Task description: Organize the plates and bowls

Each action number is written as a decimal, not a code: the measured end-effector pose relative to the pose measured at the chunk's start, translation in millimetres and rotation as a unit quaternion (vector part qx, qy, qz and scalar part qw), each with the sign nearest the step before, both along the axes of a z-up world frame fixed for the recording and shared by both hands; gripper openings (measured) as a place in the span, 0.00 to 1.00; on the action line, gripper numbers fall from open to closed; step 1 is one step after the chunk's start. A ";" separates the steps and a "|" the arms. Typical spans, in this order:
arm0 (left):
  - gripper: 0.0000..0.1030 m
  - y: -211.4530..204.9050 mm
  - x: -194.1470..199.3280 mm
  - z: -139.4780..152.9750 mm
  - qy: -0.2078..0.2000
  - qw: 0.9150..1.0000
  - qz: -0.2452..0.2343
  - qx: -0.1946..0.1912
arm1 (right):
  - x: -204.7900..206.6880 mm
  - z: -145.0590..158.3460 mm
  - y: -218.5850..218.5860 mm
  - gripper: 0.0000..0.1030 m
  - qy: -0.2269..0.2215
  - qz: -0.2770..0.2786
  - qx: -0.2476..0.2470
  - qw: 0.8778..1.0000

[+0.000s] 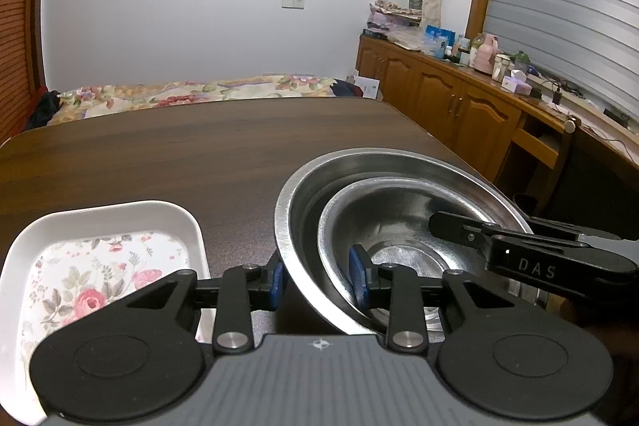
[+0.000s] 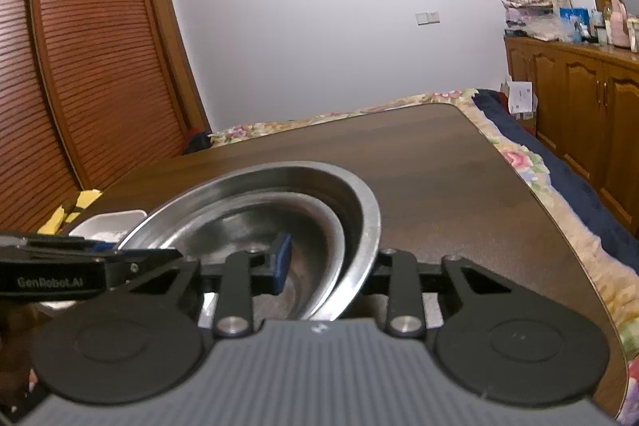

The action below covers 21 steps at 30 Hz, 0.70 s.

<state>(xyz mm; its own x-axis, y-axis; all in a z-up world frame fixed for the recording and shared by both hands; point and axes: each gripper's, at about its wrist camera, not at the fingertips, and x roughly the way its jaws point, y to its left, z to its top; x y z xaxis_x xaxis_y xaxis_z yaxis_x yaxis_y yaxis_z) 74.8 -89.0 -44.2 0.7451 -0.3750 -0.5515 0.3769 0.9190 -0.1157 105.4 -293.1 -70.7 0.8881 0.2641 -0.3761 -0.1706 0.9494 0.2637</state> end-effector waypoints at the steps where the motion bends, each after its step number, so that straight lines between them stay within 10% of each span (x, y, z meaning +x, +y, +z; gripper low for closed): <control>1: 0.33 0.1 0.3 0.2 0.001 1.000 0.001 0.001 | 0.4 0.3 -0.9 0.29 0.001 -0.001 0.004 1.000; 21: 0.33 15.6 -5.0 37.5 -0.023 0.999 0.013 -0.022 | 3.3 27.1 2.7 0.22 -0.011 0.001 0.045 0.999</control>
<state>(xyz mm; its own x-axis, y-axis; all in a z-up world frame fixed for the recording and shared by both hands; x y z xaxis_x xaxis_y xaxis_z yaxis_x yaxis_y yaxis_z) 69.8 -73.4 -6.8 0.7789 -0.3785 -0.5000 0.3583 0.9230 -0.1405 108.7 -290.4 -43.6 0.8951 0.2979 -0.3316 -0.1797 0.9219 0.3433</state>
